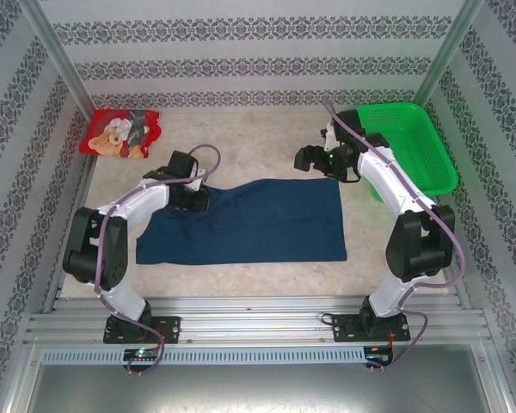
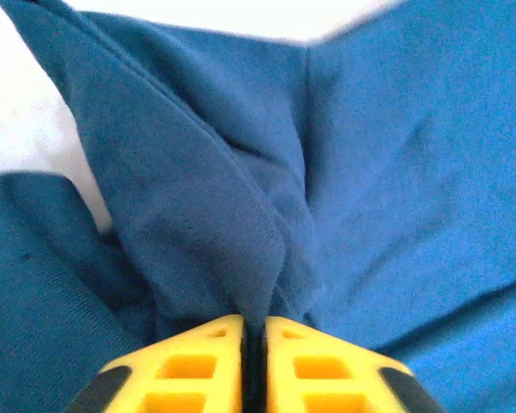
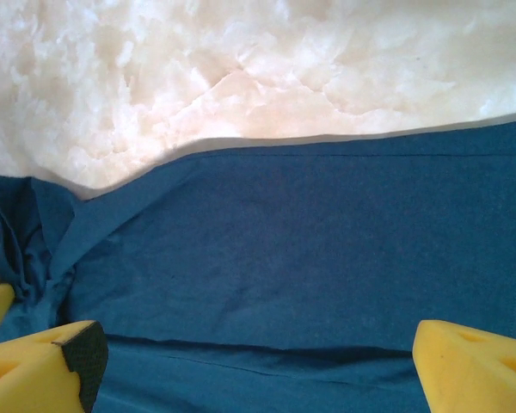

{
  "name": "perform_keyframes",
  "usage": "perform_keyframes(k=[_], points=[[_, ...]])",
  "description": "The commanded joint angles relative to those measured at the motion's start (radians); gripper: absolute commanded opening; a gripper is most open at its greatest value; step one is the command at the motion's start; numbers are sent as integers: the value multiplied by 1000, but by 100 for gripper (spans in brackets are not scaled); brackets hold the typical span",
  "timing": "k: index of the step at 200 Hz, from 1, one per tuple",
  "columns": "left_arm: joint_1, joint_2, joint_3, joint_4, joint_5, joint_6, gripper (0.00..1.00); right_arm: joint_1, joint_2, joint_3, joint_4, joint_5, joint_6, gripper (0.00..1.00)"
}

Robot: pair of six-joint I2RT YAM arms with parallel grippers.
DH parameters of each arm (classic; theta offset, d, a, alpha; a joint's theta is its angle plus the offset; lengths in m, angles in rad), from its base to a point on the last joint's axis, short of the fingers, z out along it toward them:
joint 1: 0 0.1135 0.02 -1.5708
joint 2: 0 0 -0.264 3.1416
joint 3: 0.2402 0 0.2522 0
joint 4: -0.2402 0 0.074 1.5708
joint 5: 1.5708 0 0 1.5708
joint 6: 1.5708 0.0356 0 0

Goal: Fold and stack the t-shirts

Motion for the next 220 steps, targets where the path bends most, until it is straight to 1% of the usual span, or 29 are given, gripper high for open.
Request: perform_keyframes(k=[1, 8, 21, 31, 39, 50, 73, 91, 127, 160, 183, 204, 220], points=[[-13, -56, -81, 116, 31, -63, 29, 9, -15, -15, 9, -17, 2, 92], [-13, -89, -108, 138, 44, -78, 34, 10, -12, -11, 7, -19, 2, 92], [-11, -168, -161, 189, 49, -118, 51, 12, -10, -3, 2, -20, -1, 92], [-7, -228, -193, 224, 42, -152, 60, 12, -8, 1, -1, -17, -4, 92], [2, -264, -206, 240, 43, -185, 65, 11, -10, 2, -3, -16, -6, 92], [22, -296, -206, 240, 50, -219, 68, 11, -10, 2, -4, -16, -8, 92], [58, -328, -193, 211, 33, -286, 71, 11, -10, 3, -4, -18, -10, 92], [108, -327, -197, 233, 82, -346, 71, 12, -11, 2, -4, -20, -12, 92], [178, -285, -193, 304, 161, -443, 71, 12, -19, -15, 3, -29, -12, 92], [195, -211, -89, 274, 202, -411, 72, 12, -33, -29, 6, -33, -21, 93], [216, -99, 25, 132, 182, -352, 70, 12, -43, -37, 10, -40, -23, 93], [242, -5, 103, 78, 159, -336, 68, 12, -51, -44, 14, -48, -24, 93], [250, 78, 177, 43, 172, -322, 65, 14, -54, -50, 19, -50, -25, 93]])
